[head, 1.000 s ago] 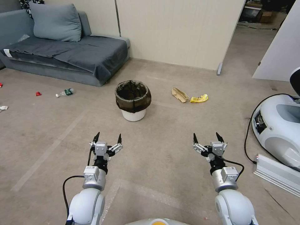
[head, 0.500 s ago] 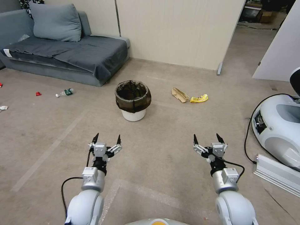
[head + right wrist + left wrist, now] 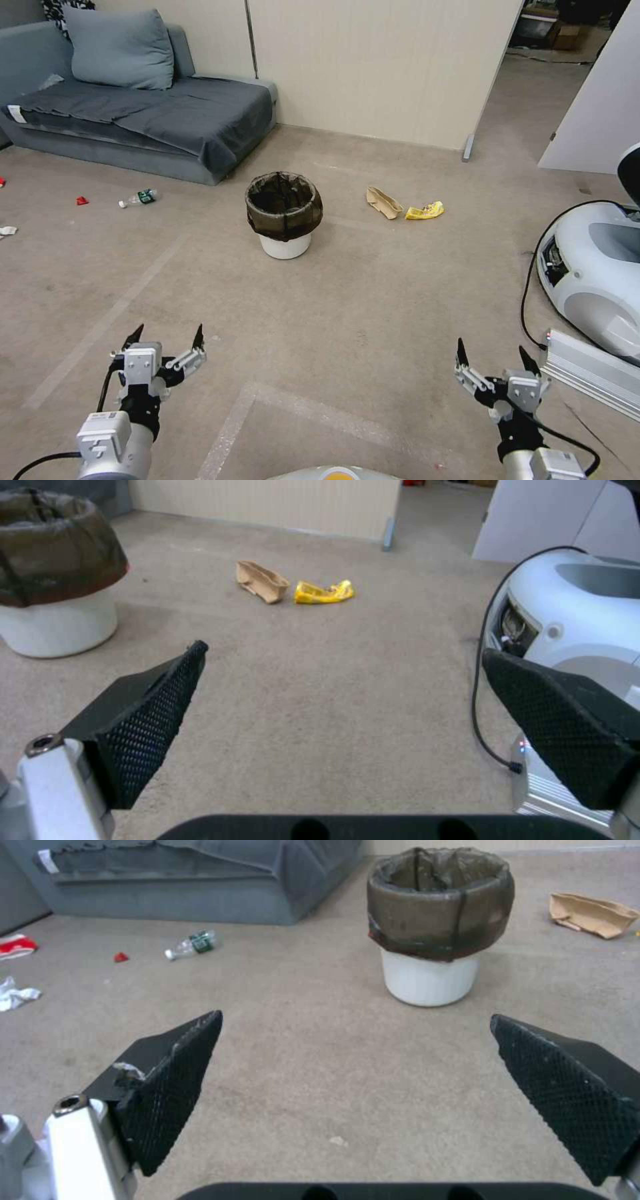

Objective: Pick up the trash bin, then pick up the garbage from the floor and place it into the trash bin.

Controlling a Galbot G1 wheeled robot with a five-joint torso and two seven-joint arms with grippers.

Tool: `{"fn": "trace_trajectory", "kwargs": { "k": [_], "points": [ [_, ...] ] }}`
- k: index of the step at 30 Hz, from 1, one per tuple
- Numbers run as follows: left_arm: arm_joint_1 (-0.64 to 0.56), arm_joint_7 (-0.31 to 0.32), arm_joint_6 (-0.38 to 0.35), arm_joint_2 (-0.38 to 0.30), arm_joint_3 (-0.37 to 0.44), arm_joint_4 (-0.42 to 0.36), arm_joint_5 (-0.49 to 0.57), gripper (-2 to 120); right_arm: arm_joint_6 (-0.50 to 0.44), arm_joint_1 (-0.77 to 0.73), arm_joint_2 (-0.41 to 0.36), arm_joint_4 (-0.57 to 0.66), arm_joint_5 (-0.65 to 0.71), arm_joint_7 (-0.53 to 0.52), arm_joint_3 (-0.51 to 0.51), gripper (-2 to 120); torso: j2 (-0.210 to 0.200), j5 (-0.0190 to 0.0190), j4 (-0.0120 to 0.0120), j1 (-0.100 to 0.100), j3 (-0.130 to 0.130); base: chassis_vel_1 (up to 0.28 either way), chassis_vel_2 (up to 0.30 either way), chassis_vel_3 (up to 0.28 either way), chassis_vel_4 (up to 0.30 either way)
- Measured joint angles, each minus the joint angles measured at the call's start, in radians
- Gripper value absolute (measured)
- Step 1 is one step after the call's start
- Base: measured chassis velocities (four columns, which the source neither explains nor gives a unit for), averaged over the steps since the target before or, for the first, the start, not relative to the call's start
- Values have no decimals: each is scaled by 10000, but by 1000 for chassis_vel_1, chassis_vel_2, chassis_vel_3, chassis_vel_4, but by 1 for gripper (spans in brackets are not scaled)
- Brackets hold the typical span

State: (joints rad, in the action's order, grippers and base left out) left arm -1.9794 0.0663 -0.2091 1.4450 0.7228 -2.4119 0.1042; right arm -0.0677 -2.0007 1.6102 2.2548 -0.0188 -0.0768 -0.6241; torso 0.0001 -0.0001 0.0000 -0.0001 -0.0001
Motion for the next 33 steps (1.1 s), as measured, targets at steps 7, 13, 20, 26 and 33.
{"fn": "trace_trajectory", "kwargs": {
  "k": [7,13,20,26,33],
  "points": [
    [57,-11,31,8,-55,81,-3,100,38,-7,-5,17,-11,156,32,100,0,0,0,0,0,0,0,0,0],
    [100,-24,68,17,-86,111,0,100,122,61,-10,49,-78,264,39,100,0,1,0,0,1,0,0,0,0],
    [123,-63,75,23,-145,123,-33,100,80,78,-14,48,-85,285,17,100,0,1,0,1,1,0,0,0,0],
    [123,-90,95,30,-154,163,-78,100,34,78,-17,2,-87,285,15,100,0,1,0,1,0,-43,39,31,-49],
    [122,-95,100,31,-164,171,-77,100,0,107,-19,-65,-107,287,33,100,0,1,1,1,2,-161,174,175,-170]
  ]
}}
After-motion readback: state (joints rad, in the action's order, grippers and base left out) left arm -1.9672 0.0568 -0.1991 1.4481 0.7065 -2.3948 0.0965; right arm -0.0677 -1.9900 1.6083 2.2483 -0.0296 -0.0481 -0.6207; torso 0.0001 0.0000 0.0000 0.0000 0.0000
